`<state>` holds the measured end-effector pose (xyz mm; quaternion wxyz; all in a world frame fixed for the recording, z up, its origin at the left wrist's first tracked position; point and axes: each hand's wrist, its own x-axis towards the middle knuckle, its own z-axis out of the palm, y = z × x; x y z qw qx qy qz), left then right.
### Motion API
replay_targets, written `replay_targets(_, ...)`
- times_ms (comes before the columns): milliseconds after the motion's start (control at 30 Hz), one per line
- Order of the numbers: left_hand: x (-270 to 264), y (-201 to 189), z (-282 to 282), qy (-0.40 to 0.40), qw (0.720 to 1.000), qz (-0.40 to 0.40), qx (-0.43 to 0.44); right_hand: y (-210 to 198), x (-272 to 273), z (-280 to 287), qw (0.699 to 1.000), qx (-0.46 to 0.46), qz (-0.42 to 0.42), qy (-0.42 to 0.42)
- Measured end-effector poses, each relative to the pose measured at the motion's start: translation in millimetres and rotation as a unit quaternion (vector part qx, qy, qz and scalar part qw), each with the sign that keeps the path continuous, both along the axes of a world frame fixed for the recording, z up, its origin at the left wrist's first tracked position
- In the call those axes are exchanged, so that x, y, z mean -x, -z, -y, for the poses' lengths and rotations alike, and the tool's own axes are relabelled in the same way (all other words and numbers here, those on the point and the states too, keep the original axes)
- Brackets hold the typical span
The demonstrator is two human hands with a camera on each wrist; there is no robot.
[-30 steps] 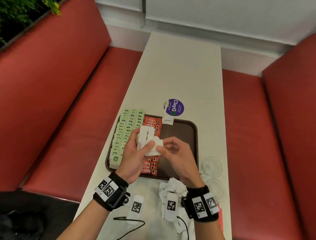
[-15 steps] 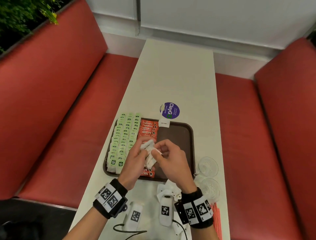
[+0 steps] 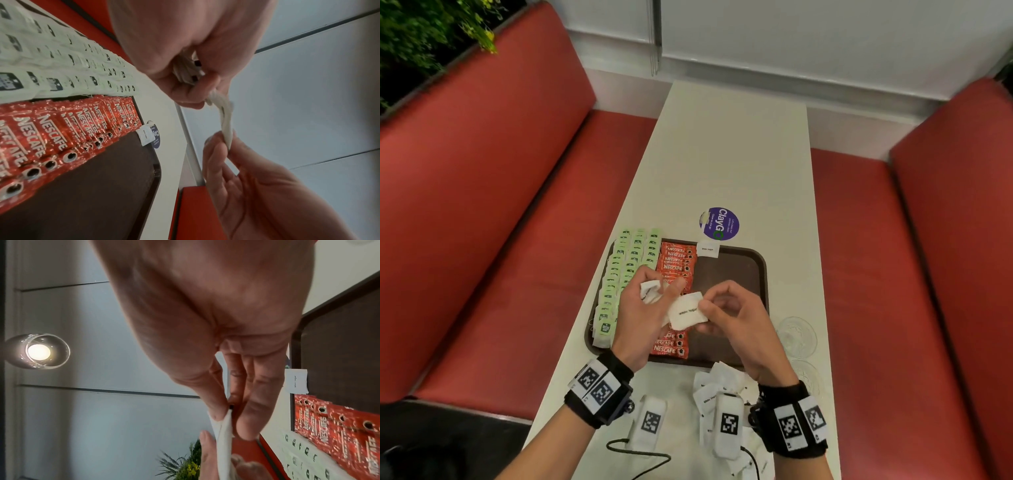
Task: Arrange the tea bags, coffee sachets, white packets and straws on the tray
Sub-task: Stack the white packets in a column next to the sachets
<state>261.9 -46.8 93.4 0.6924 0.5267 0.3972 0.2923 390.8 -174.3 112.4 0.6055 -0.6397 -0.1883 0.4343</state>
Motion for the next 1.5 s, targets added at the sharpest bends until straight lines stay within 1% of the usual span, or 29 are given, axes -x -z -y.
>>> replay_targets(100,0,-1,-7,0.001,0.999,-0.005,0.031,2,-6,1,0.998,-0.006,0.004,0.058)
replay_targets(133,1,-2,-9,0.015,0.999,-0.007,0.044,2,-8,1,0.997,-0.015,0.009,0.075)
replay_targets(233,2,-5,-11,0.095,0.994,-0.014,0.052,3,-12,-2,0.992,-0.033,0.042,0.116)
replay_targets(300,-1,-5,-10,0.139,0.989,-0.028,0.046,6,-12,-6,0.989,-0.030,0.075,0.125)
replay_targets(400,-8,0,-9,0.162,0.986,-0.038,0.026,12,-11,-10,0.988,-0.032,0.090,0.121)
replay_targets(500,-16,6,-11,0.137,0.990,-0.038,0.020,19,-16,-12,0.992,-0.006,0.093,0.081)
replay_targets(567,-20,10,-15,0.126,0.990,-0.059,0.005,26,-26,-15,0.992,0.024,0.111,0.062)
replay_targets(633,-21,16,-19,0.112,0.990,-0.082,0.005,40,-42,-22,0.989,0.043,0.111,0.084)
replay_targets(700,-19,21,-23,0.078,0.992,-0.090,0.042,65,-66,-34,0.979,0.077,0.124,0.143)
replay_targets(733,-17,24,-25,0.065,0.992,-0.089,0.059,79,-80,-41,0.968,0.103,0.143,0.176)
replay_targets(800,-12,28,-27,0.061,0.992,-0.079,0.074,102,-106,-59,0.946,0.150,0.178,0.225)
replay_targets(833,-10,29,-26,0.065,0.992,-0.072,0.078,112,-118,-67,0.939,0.167,0.187,0.235)
replay_targets(933,-4,30,-27,0.071,0.988,-0.059,0.120,137,-145,-89,0.928,0.214,0.206,0.227)
replay_targets(1033,3,34,-34,0.046,0.975,-0.031,0.214,158,-159,-100,0.923,0.242,0.220,0.203)
replay_targets(1100,8,37,-40,0.023,0.965,-0.004,0.262,167,-163,-103,0.920,0.257,0.226,0.188)
replay_targets(1167,12,40,-44,0.010,0.959,0.013,0.282,171,-163,-104,0.916,0.272,0.235,0.177)
replay_targets(1333,13,36,-50,0.019,0.952,0.035,0.304,174,-154,-106,0.892,0.310,0.289,0.157)
replay_targets(1500,10,31,-53,0.036,0.950,0.061,0.305,170,-147,-108,0.877,0.319,0.324,0.155)
